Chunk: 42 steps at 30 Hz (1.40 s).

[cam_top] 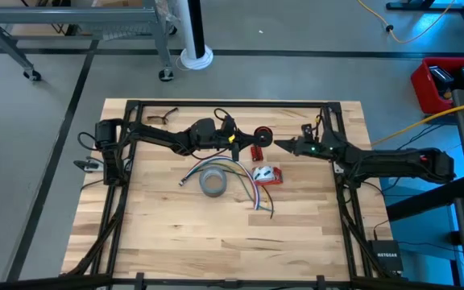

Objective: Coil cords
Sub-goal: Uncoil the red wire from the black spool

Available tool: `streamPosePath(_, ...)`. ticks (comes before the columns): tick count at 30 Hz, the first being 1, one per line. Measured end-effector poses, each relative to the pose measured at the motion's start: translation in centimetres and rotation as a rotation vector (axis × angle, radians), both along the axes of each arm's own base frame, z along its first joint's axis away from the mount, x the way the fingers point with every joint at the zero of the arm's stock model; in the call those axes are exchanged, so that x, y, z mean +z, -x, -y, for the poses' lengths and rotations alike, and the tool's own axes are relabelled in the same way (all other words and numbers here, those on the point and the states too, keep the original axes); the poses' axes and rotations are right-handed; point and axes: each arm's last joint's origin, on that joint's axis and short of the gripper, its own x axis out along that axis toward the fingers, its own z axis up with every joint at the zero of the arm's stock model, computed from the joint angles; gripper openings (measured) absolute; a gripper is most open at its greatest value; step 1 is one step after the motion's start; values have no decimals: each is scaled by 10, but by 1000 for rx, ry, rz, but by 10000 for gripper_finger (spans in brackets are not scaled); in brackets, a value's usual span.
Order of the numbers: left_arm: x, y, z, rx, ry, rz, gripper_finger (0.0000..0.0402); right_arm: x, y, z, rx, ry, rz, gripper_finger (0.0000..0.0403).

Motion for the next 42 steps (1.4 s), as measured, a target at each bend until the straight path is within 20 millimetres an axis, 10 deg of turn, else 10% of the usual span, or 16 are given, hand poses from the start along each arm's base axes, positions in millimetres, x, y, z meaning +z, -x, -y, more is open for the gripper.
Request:
streamPosePath(17, 0, 0, -1, 21, -11, -1, 0, 0, -8, -2, 166, 30, 49, 5)
streamPosePath(25, 0, 1, -3, 25, -32, -4, 0, -1, -12, -4, 284, 52, 36, 90)
streamPosePath(32, 0, 2, -8, 33, -13, -3, 0, -8, -12, -2, 200, -55, -24, 162)
streamPosePath(42, -1, 0, 0, 5, 9, -7, 0, -10, -11, 4, 10, -49, -38, 160)
